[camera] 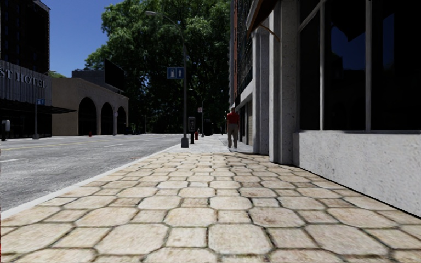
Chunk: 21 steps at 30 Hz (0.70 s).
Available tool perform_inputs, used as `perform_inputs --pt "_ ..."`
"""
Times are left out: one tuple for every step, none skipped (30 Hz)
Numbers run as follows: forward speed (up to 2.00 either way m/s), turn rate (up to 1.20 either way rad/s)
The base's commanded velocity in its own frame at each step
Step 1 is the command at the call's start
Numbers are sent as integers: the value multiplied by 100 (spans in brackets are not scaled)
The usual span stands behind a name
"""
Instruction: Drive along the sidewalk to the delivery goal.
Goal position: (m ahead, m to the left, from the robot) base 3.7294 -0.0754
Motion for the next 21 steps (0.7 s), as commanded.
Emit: perform_inputs --pt "200 -22" --pt "200 -22" --pt "200 -22" --pt "200 -22" --pt "200 -22" --pt "200 -22" --pt "200 -21" --pt "200 -8" --pt "200 0" --pt "200 0" --pt "200 0" --pt "200 0" --pt "200 0" --pt "200 0" --pt "200 0" --pt "200 0" --pt "200 0" --pt "200 0" --pt "200 0" --pt "200 0" --pt "200 0"
